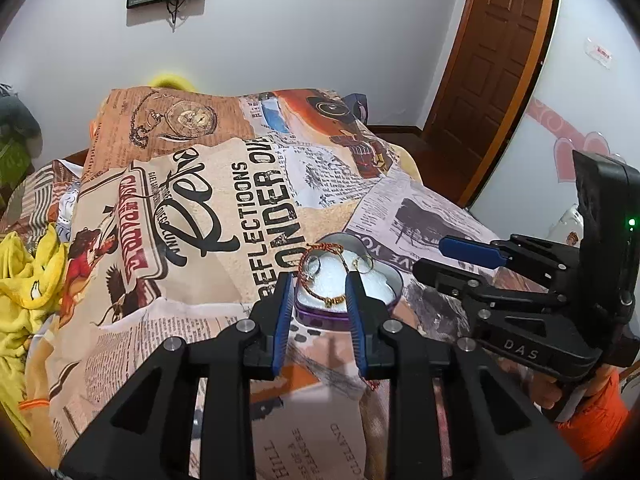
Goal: Organize jewelry
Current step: 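Drop the gold ring into the tin with the right gripper while the left drops the silver charm in, then withdraw both tools from the tin back to the jewelry pile, then grasp the red beaded bracelet with the left gripper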
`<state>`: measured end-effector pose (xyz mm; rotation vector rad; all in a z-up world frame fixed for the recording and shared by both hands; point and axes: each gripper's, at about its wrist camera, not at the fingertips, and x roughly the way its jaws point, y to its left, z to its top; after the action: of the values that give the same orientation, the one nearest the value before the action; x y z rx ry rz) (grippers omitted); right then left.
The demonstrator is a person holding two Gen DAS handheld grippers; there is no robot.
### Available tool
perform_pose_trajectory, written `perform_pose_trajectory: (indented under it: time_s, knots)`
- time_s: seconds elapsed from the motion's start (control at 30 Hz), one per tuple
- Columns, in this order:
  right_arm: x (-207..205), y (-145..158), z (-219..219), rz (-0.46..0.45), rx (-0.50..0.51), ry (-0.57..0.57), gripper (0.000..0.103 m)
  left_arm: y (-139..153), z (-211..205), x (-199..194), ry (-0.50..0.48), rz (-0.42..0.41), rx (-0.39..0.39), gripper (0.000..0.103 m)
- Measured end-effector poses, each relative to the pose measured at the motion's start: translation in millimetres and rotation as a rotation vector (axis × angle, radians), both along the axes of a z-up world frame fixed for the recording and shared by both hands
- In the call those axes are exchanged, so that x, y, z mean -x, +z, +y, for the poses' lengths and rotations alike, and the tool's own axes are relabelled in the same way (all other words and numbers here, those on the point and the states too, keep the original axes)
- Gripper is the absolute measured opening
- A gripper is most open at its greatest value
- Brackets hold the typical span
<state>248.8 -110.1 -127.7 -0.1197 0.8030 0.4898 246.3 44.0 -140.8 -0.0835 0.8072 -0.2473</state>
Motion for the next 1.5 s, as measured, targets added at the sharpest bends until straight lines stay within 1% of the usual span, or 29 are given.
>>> perform_pose_trajectory:
  time_s: [0.13,0.23,0.57,0.77,0.9,1.1,1.23,1.33,1.4,1.5]
  knots:
    - [9,-3,-6,0.011,0.008,-0.003,0.035,-2,-5,8,-0.012,0.013,-0.012,0.027]
    - [16,-10,-9,0.03,0.018,0.001,0.035,-8,-9,14,-0.023,0.033,-0.022,0.03]
    - [36,-51,-8,0.133,0.05,0.041,0.035,-38,-15,30,-0.035,0.12,-0.035,0.03]
    - [41,-66,-5,0.17,0.064,0.065,0.035,-52,-17,34,-0.042,0.154,-0.035,0.03]
    - [43,-67,-1,0.16,0.061,0.076,0.035,-59,-22,33,-0.051,0.175,-0.034,0.03]
    - [44,-68,3,0.143,0.058,0.087,0.035,-58,-26,31,-0.065,0.168,-0.034,0.03]
    - [43,-70,7,0.124,0.064,0.093,0.035,-61,-25,29,-0.065,0.178,-0.026,0.03]
    - [44,-71,7,0.103,0.072,0.085,0.023,-64,-26,27,-0.075,0.198,0.004,0.03]
    - [44,-71,7,0.102,0.065,0.086,0.023,-67,-28,27,-0.084,0.208,0.018,0.03]
    - [44,-70,5,0.102,0.053,0.09,0.022,-70,-35,26,-0.1,0.211,0.015,0.03]
